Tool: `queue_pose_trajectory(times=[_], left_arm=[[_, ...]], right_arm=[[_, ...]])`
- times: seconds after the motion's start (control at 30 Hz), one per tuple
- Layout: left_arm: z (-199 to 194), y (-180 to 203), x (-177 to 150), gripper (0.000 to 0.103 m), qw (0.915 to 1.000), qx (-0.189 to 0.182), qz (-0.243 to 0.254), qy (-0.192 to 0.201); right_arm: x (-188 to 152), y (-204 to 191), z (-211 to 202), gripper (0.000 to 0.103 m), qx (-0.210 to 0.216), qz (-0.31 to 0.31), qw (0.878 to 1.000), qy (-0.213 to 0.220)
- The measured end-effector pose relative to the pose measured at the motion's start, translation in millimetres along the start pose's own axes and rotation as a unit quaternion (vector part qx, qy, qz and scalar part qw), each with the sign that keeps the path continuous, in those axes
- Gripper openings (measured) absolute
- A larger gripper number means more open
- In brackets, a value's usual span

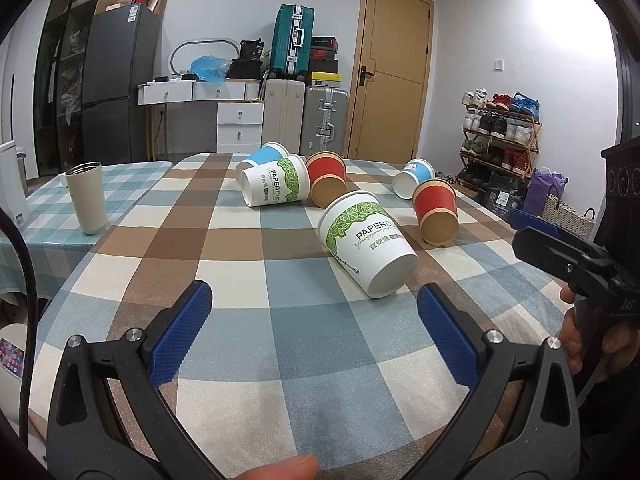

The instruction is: Flip cup upright

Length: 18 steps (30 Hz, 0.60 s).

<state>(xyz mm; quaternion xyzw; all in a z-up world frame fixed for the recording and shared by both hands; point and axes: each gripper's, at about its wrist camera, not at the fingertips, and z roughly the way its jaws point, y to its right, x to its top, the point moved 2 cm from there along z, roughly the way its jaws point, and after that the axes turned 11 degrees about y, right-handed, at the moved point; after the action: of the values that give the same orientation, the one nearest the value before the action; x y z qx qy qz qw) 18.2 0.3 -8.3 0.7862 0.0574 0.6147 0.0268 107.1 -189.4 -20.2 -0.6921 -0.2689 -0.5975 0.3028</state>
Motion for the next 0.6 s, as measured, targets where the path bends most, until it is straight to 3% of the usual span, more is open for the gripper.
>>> queue_pose_trajectory(times=[0.6], left_arm=[[1.7,-1.3,-1.1,0.103,1.0000,0.001,-0.002,0.001]], right_arm=[[1.4,0.8,-0.9,0.103,0.000,-0.001,1.000,-0.001]])
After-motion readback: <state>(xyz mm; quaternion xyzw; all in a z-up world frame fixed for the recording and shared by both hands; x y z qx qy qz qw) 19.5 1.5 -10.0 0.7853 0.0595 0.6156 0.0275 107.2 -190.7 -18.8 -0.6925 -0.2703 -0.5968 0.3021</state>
